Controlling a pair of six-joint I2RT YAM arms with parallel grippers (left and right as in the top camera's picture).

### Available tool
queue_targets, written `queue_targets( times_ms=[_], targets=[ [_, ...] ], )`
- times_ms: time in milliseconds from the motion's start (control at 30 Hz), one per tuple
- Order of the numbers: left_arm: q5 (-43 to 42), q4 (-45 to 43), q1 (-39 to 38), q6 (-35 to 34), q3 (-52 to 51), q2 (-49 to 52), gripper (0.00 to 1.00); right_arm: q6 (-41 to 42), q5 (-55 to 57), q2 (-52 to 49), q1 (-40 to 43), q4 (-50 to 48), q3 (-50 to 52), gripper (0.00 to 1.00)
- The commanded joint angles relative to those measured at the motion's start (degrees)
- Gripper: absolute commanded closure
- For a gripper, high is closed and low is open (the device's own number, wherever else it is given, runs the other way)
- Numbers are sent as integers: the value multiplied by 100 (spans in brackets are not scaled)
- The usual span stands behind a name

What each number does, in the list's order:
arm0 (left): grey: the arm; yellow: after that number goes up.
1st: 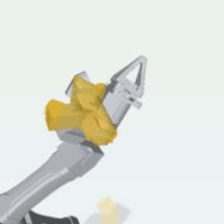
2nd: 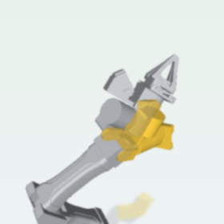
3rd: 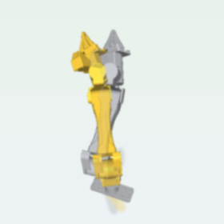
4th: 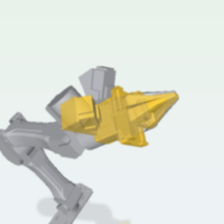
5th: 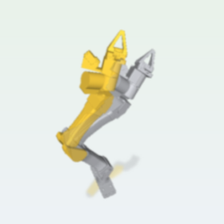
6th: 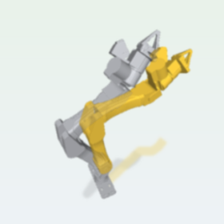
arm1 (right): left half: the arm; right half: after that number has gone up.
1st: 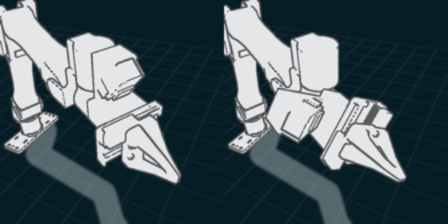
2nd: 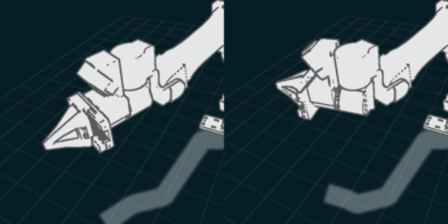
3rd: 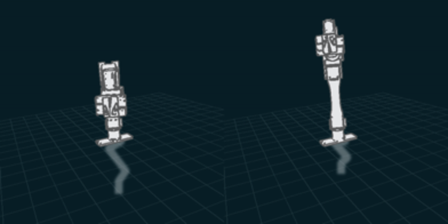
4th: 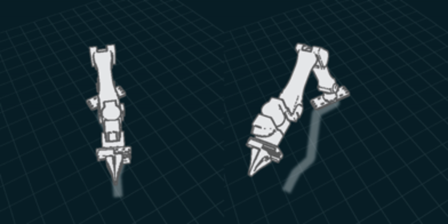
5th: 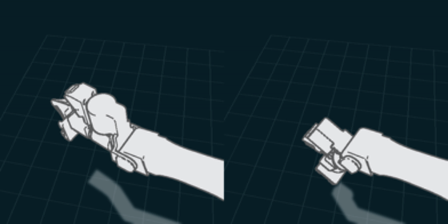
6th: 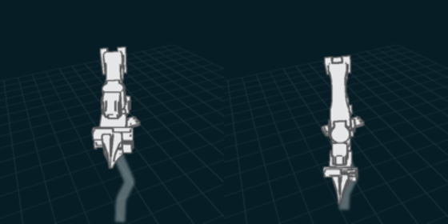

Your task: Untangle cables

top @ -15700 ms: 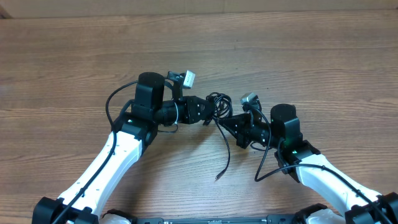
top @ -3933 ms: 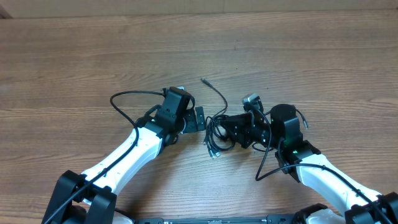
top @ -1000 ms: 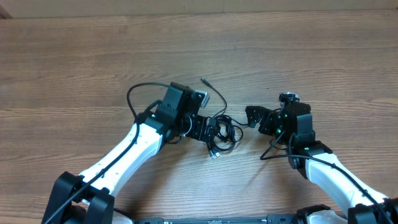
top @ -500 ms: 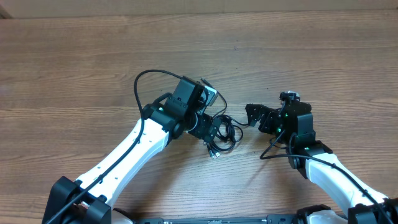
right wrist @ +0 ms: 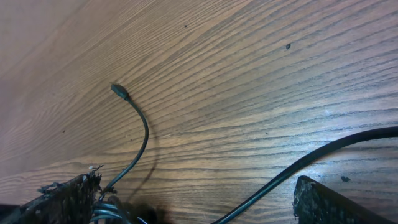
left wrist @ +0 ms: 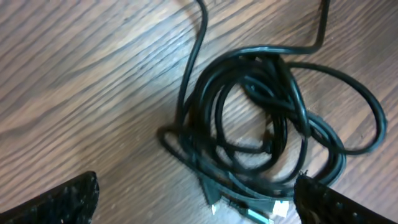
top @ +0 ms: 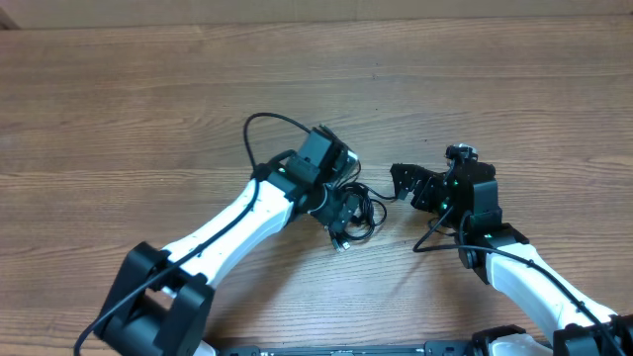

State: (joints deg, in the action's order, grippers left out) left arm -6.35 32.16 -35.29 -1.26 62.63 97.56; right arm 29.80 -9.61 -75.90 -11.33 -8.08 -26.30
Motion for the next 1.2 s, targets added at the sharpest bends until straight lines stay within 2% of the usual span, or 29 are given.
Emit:
queue_targets(
  times_ms=[0, 267, 433, 633, 700, 833, 933, 1000, 1033, 1167],
  targets=[
    [83, -175, -33, 142, 114, 192, 0, 24, 57, 33, 15, -37, -125, 0],
    [52, -566, -35, 146, 114, 446, 1, 20, 83, 28, 15, -17, -114, 0],
    [35, -568, -37, 85, 114, 688, 11, 22, 122, -42, 15, -55, -114, 0],
    [35, -584, -37, 85, 114, 697, 11, 24, 120, -42, 15, -59, -114, 0],
    [35, -584, -37, 85, 114, 697, 21, 24, 120, -42, 15, -59, -114, 0],
    [31, -586, -37, 85, 114, 697, 50, 24, 98, -42, 15, -61, -114, 0],
    [7, -590, -37, 87, 114, 697, 66, 24, 98, -42, 15, -61, -114, 0],
    [-11, -590, -37, 87, 114, 697, 87, 22, 98, -42, 15, -61, -114, 0],
    [-11, -588, -37, 87, 114, 697, 94, 24, 98, -42, 15, -61, -114, 0],
    [-11, -581, -37, 83, 114, 691, 96, 24, 96, -42, 15, -61, -114, 0]
  ],
)
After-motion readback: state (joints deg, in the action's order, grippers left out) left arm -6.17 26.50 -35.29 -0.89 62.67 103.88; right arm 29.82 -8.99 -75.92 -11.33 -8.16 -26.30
